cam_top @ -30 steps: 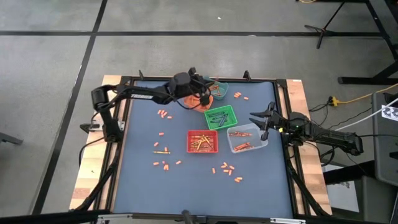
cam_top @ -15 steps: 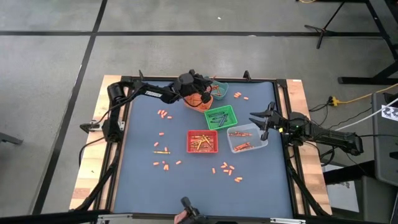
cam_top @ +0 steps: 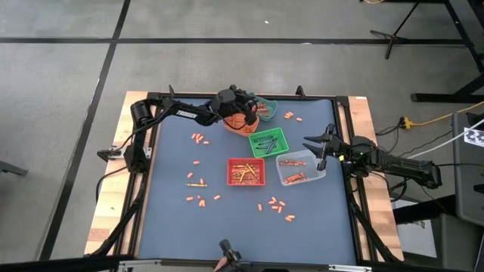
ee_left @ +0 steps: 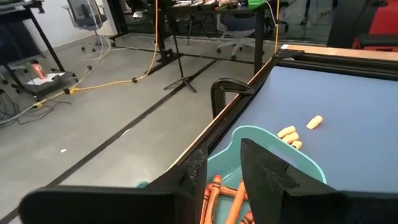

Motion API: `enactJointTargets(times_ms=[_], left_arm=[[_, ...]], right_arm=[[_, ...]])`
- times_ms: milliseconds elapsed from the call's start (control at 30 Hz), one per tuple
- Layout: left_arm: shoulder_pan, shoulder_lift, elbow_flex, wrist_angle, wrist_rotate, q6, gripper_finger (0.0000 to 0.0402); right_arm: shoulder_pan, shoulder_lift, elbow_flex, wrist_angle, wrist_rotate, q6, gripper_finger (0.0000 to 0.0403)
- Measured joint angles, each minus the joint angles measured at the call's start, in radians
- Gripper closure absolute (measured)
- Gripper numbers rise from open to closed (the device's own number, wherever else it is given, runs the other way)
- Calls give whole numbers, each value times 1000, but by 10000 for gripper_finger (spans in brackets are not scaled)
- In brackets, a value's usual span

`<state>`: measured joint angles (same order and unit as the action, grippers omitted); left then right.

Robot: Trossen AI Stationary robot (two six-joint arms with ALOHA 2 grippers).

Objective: Sort crayons
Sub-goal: Put the yellow crayon into the red bin

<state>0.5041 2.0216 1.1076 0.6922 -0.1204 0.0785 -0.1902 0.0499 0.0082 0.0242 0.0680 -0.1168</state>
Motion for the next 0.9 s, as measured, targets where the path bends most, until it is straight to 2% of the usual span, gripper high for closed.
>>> enactJointTargets(times_ms=[133,267,400,700,900], left_arm=[[-2,-6,0,-3,1,-55,319],[-10,-51,-1,-31,60,-96,319],[-37,-137,-1,-155,120,-95,319],[-162,-398,0,-780,138,-95,319],[-300,-476,0,-1154,139,-152,319]], right_arm=[[0,0,0,0,0,0,290],[0,0,0,0,0,0,290],[0,0,0,0,0,0,290],[0,0,0,1,-5,0,290],[0,0,0,1,-8,0,290]])
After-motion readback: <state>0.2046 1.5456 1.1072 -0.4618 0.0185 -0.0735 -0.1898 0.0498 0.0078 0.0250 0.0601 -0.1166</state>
